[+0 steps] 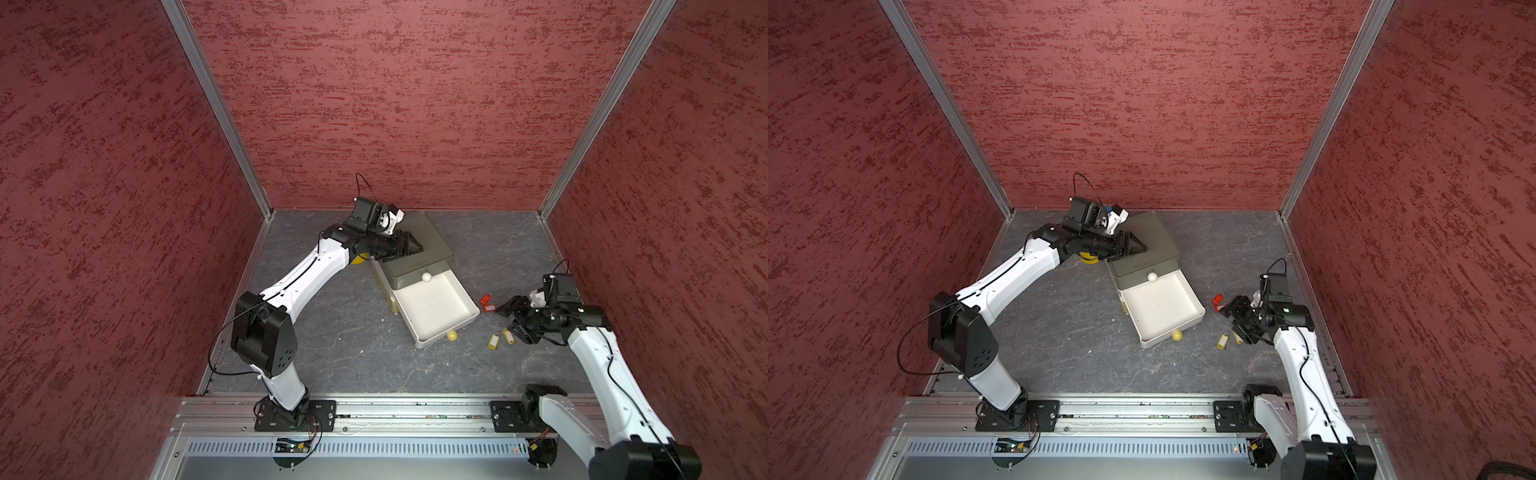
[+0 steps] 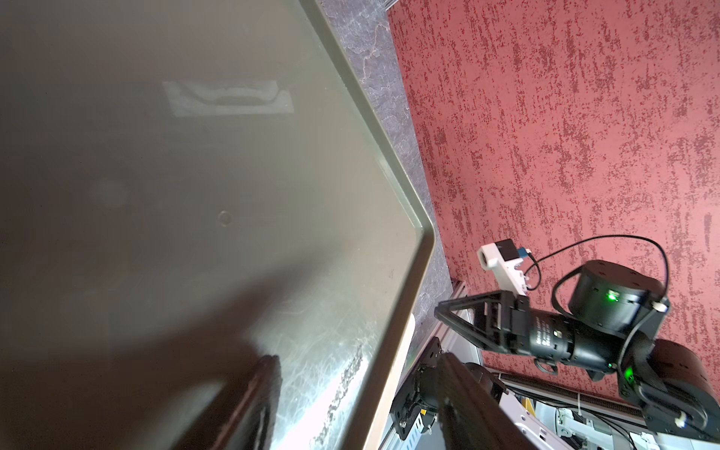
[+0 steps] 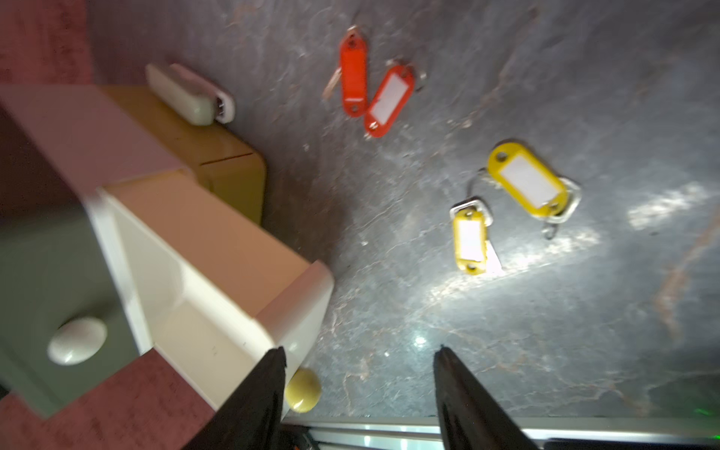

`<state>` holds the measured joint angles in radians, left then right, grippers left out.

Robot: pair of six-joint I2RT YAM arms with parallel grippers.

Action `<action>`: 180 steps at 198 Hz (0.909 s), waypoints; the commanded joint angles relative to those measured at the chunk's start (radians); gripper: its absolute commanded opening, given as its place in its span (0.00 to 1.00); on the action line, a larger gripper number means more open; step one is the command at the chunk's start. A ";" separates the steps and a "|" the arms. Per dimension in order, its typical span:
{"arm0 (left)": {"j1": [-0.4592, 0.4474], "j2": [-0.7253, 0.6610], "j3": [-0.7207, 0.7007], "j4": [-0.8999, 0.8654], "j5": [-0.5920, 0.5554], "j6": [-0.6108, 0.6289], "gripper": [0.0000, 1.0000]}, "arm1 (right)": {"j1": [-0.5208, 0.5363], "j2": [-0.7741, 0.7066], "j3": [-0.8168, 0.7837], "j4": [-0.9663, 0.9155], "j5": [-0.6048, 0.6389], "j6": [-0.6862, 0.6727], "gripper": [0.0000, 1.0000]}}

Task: Take the keys out of the drawer
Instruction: Close the drawer in the storage box.

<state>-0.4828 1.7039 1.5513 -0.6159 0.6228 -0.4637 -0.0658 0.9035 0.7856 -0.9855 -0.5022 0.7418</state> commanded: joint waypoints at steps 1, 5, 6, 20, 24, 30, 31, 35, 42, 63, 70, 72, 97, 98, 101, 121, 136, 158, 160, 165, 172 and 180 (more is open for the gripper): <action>-0.011 0.046 -0.029 -0.041 -0.016 -0.008 0.67 | 0.024 -0.045 -0.009 -0.004 -0.153 -0.006 0.64; -0.013 0.048 -0.029 -0.038 -0.017 -0.010 0.67 | 0.029 -0.053 -0.011 -0.003 -0.161 -0.002 0.64; -0.013 0.048 -0.029 -0.039 -0.018 -0.010 0.67 | 0.030 -0.054 -0.012 -0.002 -0.164 0.000 0.64; -0.016 0.049 -0.030 -0.035 -0.018 -0.013 0.67 | 0.051 -0.079 -0.027 0.008 -0.189 0.030 0.63; -0.017 0.051 -0.030 -0.033 -0.017 -0.016 0.67 | 0.062 -0.089 -0.035 0.012 -0.191 0.043 0.63; -0.017 0.052 -0.030 -0.033 -0.019 -0.016 0.67 | 0.077 -0.101 -0.049 0.020 -0.192 0.062 0.63; -0.018 0.052 -0.030 -0.033 -0.019 -0.016 0.67 | 0.080 -0.103 -0.052 0.022 -0.191 0.067 0.63; -0.019 0.053 -0.029 -0.030 -0.020 -0.018 0.67 | 0.093 -0.110 -0.062 0.029 -0.192 0.082 0.63; -0.020 0.055 -0.028 -0.029 -0.020 -0.018 0.67 | 0.117 -0.124 -0.082 0.041 -0.191 0.106 0.62; -0.025 0.061 -0.025 -0.029 -0.023 -0.023 0.67 | 0.207 -0.146 -0.125 0.070 -0.164 0.159 0.59; -0.028 0.063 -0.024 -0.029 -0.024 -0.023 0.67 | 0.242 -0.149 -0.141 0.085 -0.154 0.181 0.58; -0.028 0.064 -0.023 -0.030 -0.024 -0.023 0.67 | 0.251 -0.150 -0.146 0.092 -0.150 0.189 0.57; -0.032 0.066 -0.022 -0.033 -0.029 -0.023 0.67 | 0.371 -0.142 -0.222 0.227 -0.124 0.287 0.53; -0.032 0.066 -0.022 -0.034 -0.030 -0.023 0.67 | 0.374 -0.140 -0.225 0.234 -0.122 0.290 0.52; -0.033 0.066 -0.022 -0.033 -0.030 -0.023 0.67 | 0.388 -0.137 -0.235 0.256 -0.120 0.301 0.52; -0.037 0.066 -0.025 -0.036 -0.036 -0.023 0.67 | 0.451 -0.100 -0.285 0.395 -0.098 0.357 0.48; -0.040 0.066 -0.026 -0.037 -0.040 -0.024 0.67 | 0.478 -0.054 -0.309 0.491 -0.087 0.381 0.45; -0.042 0.066 -0.028 -0.043 -0.046 -0.023 0.67 | 0.491 0.008 -0.330 0.601 -0.073 0.395 0.41; -0.041 0.066 -0.029 -0.045 -0.046 -0.023 0.67 | 0.491 0.012 -0.332 0.606 -0.072 0.396 0.41; -0.042 0.066 -0.029 -0.045 -0.046 -0.022 0.67 | 0.491 0.021 -0.341 0.637 -0.070 0.402 0.40; -0.041 0.064 -0.028 -0.047 -0.047 -0.021 0.67 | 0.491 0.030 -0.352 0.672 -0.069 0.413 0.39; -0.042 0.065 -0.030 -0.048 -0.049 -0.022 0.67 | 0.492 0.037 -0.364 0.707 -0.068 0.427 0.38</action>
<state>-0.5117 1.7229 1.5513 -0.5667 0.6106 -0.4816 0.4198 0.9230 0.4480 -0.4915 -0.6056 1.1130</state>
